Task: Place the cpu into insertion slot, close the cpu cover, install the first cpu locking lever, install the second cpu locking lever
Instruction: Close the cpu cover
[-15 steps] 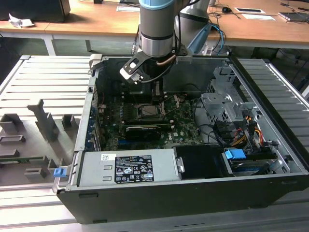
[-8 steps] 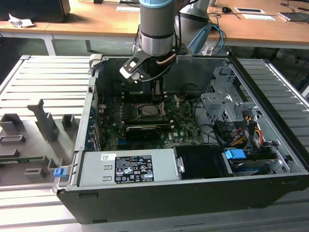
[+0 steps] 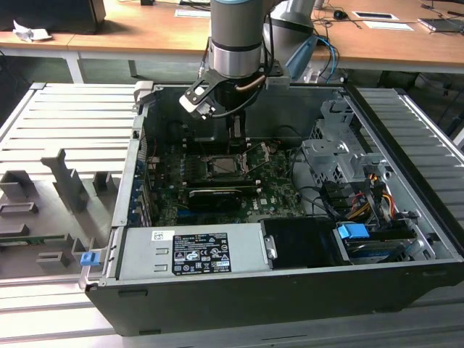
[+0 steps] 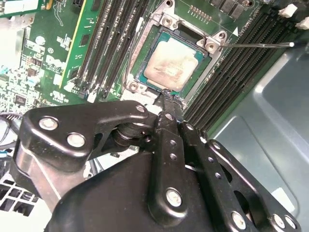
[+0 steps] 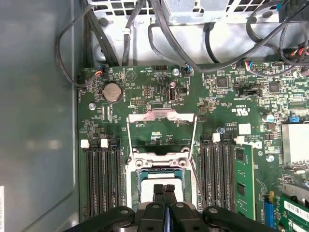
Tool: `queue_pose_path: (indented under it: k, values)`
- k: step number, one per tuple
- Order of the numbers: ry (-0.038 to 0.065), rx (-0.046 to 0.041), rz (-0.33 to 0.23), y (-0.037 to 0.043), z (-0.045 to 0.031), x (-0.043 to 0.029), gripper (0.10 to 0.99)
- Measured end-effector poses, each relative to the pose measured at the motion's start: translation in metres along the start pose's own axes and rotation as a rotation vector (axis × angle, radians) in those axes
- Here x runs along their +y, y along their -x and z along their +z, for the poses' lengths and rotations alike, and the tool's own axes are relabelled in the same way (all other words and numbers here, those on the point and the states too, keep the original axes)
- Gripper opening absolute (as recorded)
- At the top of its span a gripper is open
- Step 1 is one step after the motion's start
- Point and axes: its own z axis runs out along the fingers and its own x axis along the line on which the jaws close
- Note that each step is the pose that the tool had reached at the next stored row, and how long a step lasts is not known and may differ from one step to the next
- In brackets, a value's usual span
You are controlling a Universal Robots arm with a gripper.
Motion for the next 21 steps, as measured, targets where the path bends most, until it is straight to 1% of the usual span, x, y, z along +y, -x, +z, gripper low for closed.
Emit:
queue_pose_path:
  k: [2, 7, 13, 21]
  values:
    - [0.0, -0.0002, 0.0, -0.0002, -0.0058, 0.0004, 0.106]
    - [0.0, -0.0003, 0.0, -0.0004, -0.0134, 0.0008, 0.106]
    - [0.0, -0.0004, 0.0, -0.0005, -0.0194, 0.0012, 0.106]
    - [0.0, -0.0005, 0.0, -0.0008, -0.0254, 0.0016, 0.106]
